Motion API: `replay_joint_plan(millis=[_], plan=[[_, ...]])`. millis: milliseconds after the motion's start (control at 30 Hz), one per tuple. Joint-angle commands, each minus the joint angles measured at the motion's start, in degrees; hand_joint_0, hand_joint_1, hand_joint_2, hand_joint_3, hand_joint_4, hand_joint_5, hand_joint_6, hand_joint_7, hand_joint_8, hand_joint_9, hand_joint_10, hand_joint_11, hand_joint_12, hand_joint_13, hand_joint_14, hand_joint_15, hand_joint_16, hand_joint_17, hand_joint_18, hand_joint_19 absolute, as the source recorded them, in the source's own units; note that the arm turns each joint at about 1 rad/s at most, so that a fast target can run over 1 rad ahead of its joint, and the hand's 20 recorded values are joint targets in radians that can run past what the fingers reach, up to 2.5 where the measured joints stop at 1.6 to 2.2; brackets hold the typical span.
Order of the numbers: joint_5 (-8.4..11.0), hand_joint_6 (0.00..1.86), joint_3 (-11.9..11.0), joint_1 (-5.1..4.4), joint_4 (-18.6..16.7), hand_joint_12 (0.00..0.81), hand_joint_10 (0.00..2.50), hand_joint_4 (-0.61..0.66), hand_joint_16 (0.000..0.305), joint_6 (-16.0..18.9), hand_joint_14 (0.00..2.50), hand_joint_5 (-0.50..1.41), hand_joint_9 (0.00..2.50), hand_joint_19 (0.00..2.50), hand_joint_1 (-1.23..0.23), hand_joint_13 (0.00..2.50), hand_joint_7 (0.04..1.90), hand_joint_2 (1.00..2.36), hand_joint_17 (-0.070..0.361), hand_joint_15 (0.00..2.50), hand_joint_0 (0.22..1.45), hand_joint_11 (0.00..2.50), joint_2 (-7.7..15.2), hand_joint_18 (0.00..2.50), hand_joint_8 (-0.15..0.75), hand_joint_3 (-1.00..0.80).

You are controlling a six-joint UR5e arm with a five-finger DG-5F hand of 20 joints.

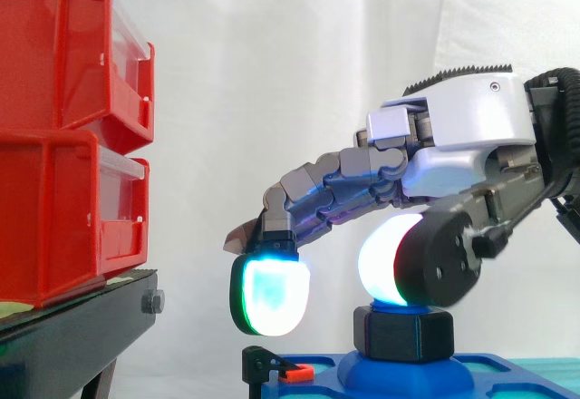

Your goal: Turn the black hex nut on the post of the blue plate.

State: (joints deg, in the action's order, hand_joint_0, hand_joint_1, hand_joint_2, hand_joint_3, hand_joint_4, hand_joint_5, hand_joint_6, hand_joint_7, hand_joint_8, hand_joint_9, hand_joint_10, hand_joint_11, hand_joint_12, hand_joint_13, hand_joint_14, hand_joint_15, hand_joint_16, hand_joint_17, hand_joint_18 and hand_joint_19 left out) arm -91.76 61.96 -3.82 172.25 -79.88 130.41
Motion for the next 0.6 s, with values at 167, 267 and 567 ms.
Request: replay_joint_plan(millis=[167, 267, 567], plan=[[-0.17, 0.5, 0.0, -0.13, 1.6, 0.369, 0.0, 0.2, 0.057, 0.0, 0.0, -0.21, 0.25, 0.09, -0.63, 0.26, 1.05, 1.0, 0.129, 0.05, 0.47, 0.0, 0.0, 0.08, 0.238, -0.48], [-0.26, 0.5, 0.0, -0.13, 2.0, 0.361, 0.0, 0.19, 0.056, 0.0, 0.0, -0.21, 0.25, 0.09, -0.64, 0.26, 1.05, 1.01, 0.125, 0.04, 0.48, 0.0, 0.0, 0.06, 0.23, -0.43], [-0.87, 0.5, 0.0, 0.22, 4.9, 0.383, 0.0, 0.22, 0.059, -0.2, 0.0, -0.21, 0.25, 0.08, -0.63, 0.27, 1.05, 1.0, 0.132, 0.04, 0.44, 0.0, 0.0, 0.09, 0.252, -0.5]])
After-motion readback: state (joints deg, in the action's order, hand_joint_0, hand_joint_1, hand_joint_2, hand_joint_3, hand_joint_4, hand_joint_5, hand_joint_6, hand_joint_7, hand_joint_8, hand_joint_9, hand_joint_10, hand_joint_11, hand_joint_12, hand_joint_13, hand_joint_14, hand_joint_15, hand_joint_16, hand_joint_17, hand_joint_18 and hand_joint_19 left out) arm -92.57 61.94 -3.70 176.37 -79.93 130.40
